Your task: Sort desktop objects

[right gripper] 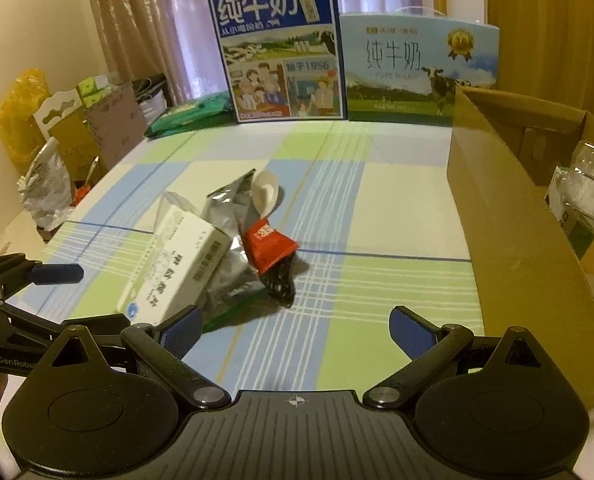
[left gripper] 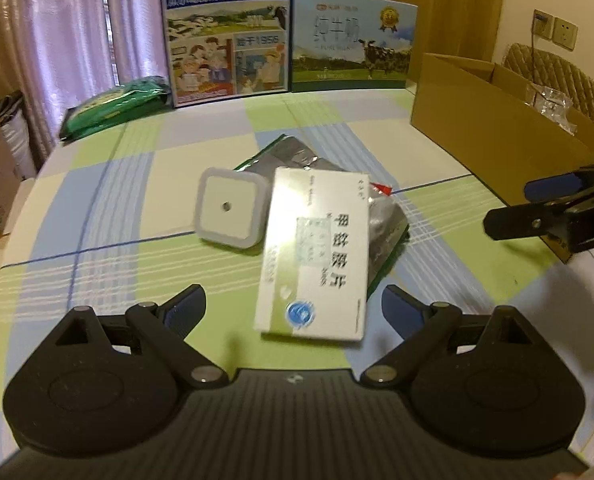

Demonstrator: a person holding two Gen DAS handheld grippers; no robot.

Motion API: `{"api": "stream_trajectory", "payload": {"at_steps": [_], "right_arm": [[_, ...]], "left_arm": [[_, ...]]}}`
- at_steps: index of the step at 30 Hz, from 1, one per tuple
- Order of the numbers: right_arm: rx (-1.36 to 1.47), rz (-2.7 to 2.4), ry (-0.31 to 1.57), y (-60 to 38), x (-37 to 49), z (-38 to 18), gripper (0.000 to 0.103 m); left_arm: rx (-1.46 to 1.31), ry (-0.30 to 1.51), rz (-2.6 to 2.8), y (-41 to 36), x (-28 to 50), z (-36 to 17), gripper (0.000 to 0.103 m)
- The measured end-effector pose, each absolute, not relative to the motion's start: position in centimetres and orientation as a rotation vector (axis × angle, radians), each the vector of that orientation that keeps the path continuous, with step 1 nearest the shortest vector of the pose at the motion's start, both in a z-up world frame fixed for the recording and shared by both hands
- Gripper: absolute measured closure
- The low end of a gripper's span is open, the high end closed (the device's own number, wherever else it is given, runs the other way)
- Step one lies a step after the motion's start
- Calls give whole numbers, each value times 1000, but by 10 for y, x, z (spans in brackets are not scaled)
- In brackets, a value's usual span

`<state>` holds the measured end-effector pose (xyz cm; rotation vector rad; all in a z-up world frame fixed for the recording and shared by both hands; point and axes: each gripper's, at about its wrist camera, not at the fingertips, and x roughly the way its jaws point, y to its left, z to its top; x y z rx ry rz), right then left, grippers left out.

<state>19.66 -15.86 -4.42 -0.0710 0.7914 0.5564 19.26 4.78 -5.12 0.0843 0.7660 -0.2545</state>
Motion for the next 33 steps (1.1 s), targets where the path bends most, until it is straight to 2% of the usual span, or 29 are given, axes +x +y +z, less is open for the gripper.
{"api": "stream_trajectory", "payload": {"at_steps": [7,10,14,18,20,33], "right_arm": [[-76,543,802,-154,213,-47,6],[-87,546,803,-150,216,-47,6],[-99,558,806,-145,218,-47,6],[-107,558,820,-142,220,-50,6],[-106,557,824,-141,220,-50,6],[-232,639,782,-104,216,-60,6]], "left_arm": [[83,777,-289,36,223,-59,11],[99,789,-301,32,231,-64,16],[105,818,-302,32,238,-70,29],[121,817,-313,29,242,-72,30],[135,820,-318,27,242,-73,35],[60,816,-154,82,231,-55,36]]}}
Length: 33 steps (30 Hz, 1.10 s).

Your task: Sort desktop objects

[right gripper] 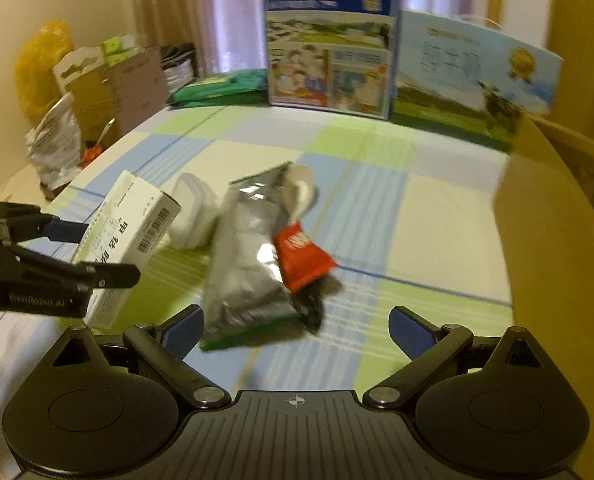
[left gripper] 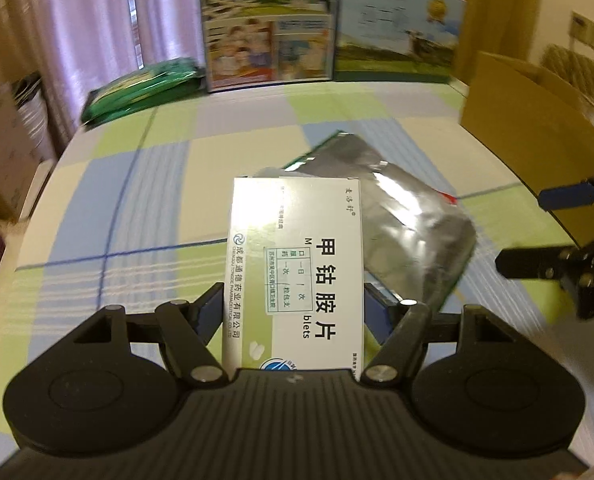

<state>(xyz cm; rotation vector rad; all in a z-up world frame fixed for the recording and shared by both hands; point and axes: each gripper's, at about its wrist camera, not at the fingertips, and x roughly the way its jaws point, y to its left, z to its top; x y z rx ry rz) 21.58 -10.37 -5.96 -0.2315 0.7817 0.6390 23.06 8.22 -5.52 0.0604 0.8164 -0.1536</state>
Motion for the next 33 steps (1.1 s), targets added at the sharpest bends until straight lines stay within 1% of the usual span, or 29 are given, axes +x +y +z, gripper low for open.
{"api": "stream_trajectory", "payload": {"at_steps": [3,7,10,13,17,19,20,25,28,33], "right_arm": [[-280,675,748,-83,217,-63,7],[-321,718,728,-56,222,-69,20],[-364,736,724,-39,228,-81,24],[-402,745,745,-27,235,-94,28],[-440,746,763,-17,240,-107,30],[-467,734,759,-13,241,-112,41],[-479,727,758,-12,240,-114,41],[-461,699,766,-18,232,-108,58],[-421,699,810,-30,223,-101,61],[-386,719,891,-58,190,-92,62]], "left_arm": [[37,824,-134,91,231,-55,36],[22,827,-118,98,232,-54,36],[8,836,-108,106,232,-57,36],[-9,841,-103,110,233,-58,36],[-32,847,-126,108,233,-58,36],[-23,850,-131,105,233,-59,36],[-18,851,-130,104,233,-59,36],[-27,858,-132,103,231,-60,36],[-25,864,-139,101,227,-61,36],[-7,877,-191,87,206,-62,36]]}}
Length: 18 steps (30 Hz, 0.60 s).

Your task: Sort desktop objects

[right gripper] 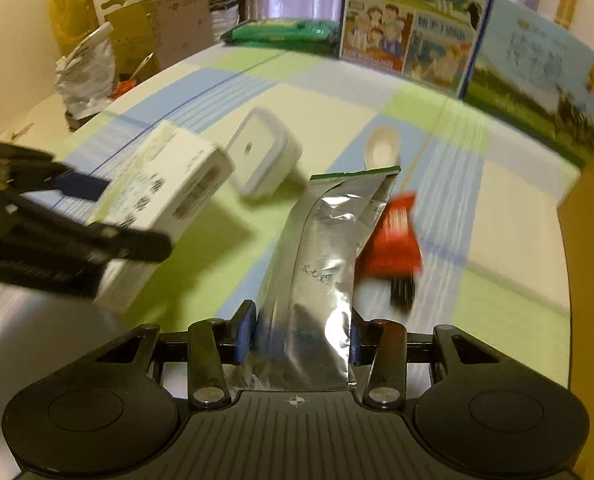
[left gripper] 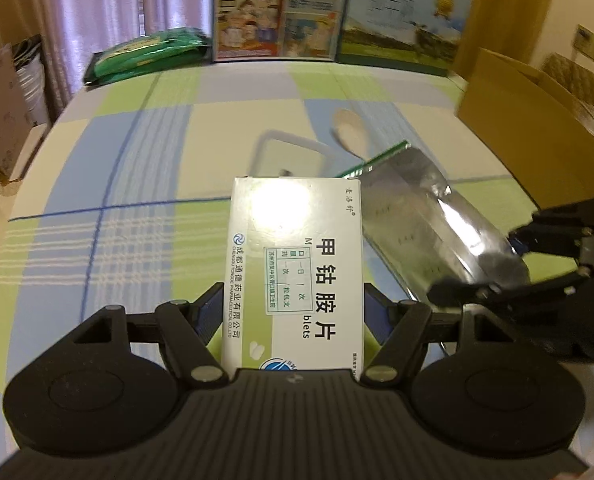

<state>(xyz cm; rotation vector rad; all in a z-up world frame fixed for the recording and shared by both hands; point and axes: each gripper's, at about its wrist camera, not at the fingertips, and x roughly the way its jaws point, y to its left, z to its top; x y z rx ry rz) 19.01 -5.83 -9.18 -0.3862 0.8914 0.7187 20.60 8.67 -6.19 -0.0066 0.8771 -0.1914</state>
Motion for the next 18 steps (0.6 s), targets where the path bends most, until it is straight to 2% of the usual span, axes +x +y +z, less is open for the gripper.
{"api": "stream_trajectory", "payload": {"at_steps": [9,11,13,18], "right_arm": [[-297,627,971,-125,126,-80,61],[-271,612,970,-134,120,-79,53],[-267,594,938,-137,119,-75,32],[-196,562,926,-142,131,-72,26]], "left_arm": [[31,919,-276,57,158,-69,36],[18,931,-280,56,152,-72,36],[17,938,-278,55,150,-75,36],[39,933,-282,52,154,-75,36]]}}
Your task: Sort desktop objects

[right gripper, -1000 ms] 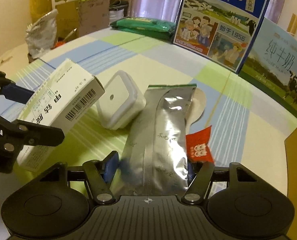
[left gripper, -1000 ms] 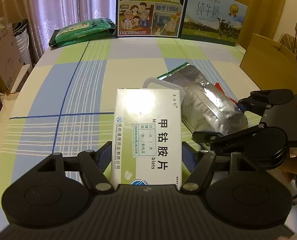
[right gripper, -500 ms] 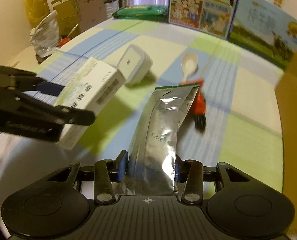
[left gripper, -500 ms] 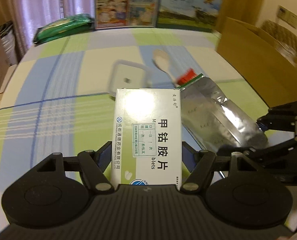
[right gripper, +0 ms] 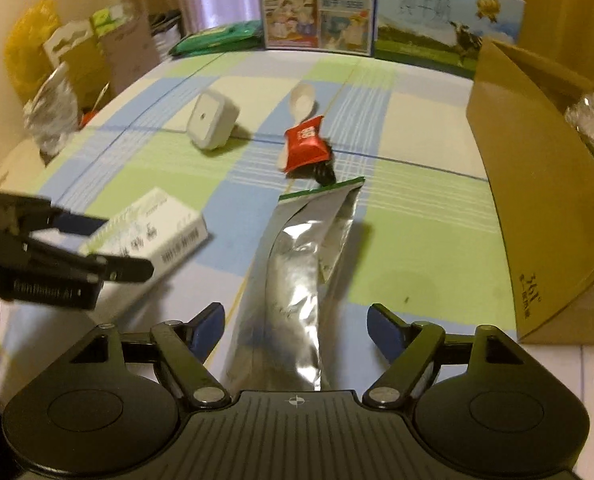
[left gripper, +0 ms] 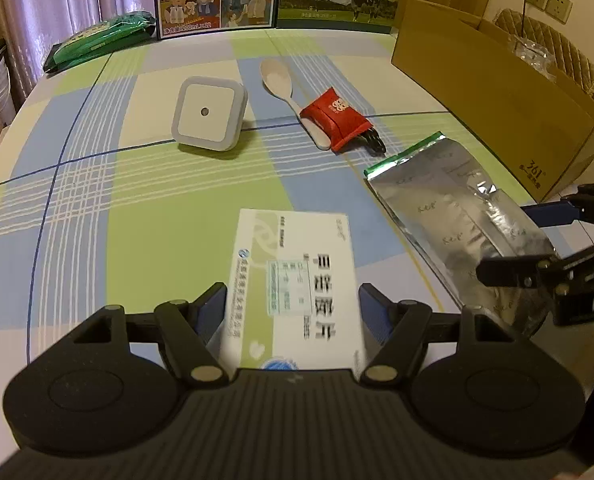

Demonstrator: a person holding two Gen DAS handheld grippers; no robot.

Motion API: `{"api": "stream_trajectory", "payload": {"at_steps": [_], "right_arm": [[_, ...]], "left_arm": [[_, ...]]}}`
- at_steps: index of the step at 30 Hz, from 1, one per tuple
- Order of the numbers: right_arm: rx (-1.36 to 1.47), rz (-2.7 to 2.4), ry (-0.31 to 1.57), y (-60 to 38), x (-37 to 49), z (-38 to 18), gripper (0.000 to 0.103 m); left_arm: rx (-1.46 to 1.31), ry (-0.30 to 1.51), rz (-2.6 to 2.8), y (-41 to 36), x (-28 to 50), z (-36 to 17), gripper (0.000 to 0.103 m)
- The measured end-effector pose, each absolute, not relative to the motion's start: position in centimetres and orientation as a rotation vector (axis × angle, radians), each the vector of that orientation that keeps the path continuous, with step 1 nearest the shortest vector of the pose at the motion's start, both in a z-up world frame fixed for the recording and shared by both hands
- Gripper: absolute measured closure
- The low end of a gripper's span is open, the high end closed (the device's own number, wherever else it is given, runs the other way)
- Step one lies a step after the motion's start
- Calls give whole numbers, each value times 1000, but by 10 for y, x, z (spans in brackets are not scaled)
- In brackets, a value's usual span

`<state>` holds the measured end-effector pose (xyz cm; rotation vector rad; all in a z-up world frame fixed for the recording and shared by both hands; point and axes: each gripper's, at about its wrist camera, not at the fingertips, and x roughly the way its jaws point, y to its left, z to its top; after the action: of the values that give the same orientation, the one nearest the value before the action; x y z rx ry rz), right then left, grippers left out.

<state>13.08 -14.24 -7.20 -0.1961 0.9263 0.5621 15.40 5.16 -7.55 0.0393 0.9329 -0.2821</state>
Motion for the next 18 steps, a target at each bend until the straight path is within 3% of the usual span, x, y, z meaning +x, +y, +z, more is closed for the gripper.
{"api": "stream_trajectory", "payload": {"at_steps": [7,18], "right_arm": [[-147,556,961,-144,145,-78,26],[-300,590,986,-116,149,-97,27]], "left_arm": [[108,952,-284,41,158,-84,33],[126,954,-271,37,166,-85,36]]}}
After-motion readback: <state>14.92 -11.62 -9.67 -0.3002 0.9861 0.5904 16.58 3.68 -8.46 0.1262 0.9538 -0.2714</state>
